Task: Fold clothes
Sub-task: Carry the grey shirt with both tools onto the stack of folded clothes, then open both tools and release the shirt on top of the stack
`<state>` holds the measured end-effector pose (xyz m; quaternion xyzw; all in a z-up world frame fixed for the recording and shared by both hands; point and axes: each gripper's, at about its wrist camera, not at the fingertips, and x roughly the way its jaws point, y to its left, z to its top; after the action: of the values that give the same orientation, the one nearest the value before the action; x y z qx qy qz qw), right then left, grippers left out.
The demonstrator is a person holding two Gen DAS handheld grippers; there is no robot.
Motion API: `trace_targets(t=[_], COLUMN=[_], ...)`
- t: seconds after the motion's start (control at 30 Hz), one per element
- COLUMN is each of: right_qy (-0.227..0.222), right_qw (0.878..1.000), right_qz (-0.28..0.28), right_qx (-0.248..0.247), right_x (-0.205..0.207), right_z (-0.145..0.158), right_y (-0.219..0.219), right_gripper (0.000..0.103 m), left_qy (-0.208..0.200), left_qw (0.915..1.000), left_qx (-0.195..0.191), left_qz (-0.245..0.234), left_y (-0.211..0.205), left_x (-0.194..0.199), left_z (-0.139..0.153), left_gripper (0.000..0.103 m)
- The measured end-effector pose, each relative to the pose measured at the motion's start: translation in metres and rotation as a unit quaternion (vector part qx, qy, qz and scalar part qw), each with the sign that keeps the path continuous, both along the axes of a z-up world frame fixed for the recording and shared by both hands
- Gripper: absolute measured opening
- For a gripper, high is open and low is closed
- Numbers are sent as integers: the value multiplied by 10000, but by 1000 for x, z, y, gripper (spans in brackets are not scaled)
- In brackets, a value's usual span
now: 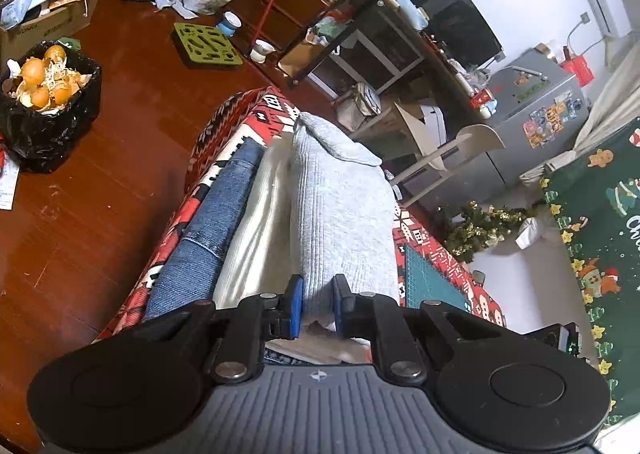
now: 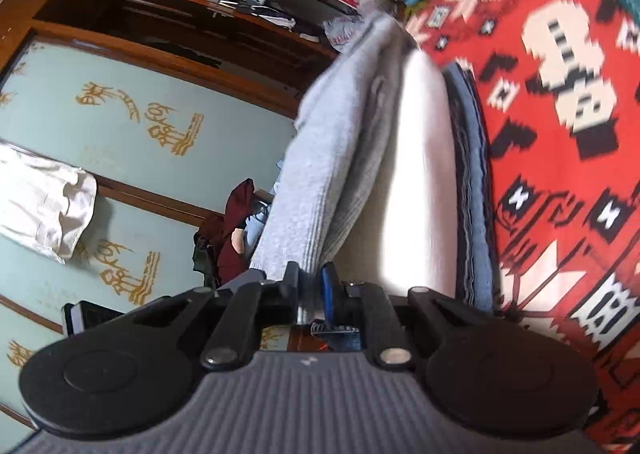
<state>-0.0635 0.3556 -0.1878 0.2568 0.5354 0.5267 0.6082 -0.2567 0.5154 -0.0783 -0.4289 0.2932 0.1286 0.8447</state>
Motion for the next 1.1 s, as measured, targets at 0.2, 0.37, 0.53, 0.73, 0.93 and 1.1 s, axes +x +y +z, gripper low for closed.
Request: trace_targets(t=[0.2,0.37,0.53,0.73,0.93,1.1], right_qy=[161,-177,-773,-1046,-771,-897], right_qw=[9997,9998,9969,9944,9969,9957], right_qz=[74,54,-68,140,97,178], right_qx=[-188,-76,152,87,-87,-139], right_x=[1,2,14,21,32,31], right_z=[-20,-6,33,42,18,22], right_y=[-7,-26,-26,16,27,3], right_gripper=[18,20,13,9,0,4], left_qy=[305,444,-69,-149,8,187], left_qw=[9994,9956,9919,9940,9964,9929], left_qx=[56,764,1232,1073,843,1165], left_qz=[139,296,318,-163,20,173], left_y=[-1,-13,-23,-18,-14,-36], left_x=[-1,-13,-5,49,32,8], left_z=[-22,2,32,14,-15,2], left_gripper=[22,24,24,5,2,3])
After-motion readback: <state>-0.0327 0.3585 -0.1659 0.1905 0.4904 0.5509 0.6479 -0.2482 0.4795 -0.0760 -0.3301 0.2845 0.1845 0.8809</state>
